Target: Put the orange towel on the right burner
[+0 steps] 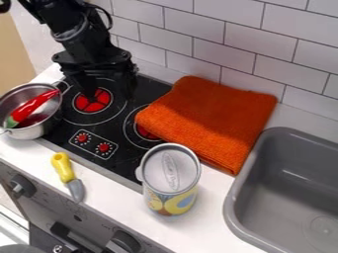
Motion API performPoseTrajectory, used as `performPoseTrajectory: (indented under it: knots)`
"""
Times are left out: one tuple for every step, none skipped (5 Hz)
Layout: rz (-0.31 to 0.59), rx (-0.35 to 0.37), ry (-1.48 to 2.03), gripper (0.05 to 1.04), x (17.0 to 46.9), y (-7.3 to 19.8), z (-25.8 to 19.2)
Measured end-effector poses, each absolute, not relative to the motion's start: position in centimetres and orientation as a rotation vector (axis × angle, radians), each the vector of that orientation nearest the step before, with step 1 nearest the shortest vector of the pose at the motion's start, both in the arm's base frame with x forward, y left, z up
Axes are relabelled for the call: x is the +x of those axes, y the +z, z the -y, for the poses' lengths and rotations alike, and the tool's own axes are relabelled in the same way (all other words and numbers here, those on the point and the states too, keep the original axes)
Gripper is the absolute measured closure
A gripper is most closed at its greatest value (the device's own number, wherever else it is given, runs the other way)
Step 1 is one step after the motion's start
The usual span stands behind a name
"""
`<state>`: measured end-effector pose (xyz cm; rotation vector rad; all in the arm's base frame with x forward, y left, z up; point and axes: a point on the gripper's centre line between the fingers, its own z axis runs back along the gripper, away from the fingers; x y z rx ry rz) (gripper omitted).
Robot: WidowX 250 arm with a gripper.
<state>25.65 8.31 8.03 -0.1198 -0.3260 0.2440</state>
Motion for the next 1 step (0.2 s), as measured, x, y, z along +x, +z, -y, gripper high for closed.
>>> performPoseTrajectory:
  knots:
    - [0.266, -0.101, 0.183, 0.084, 23.57, 8.09, -7.43]
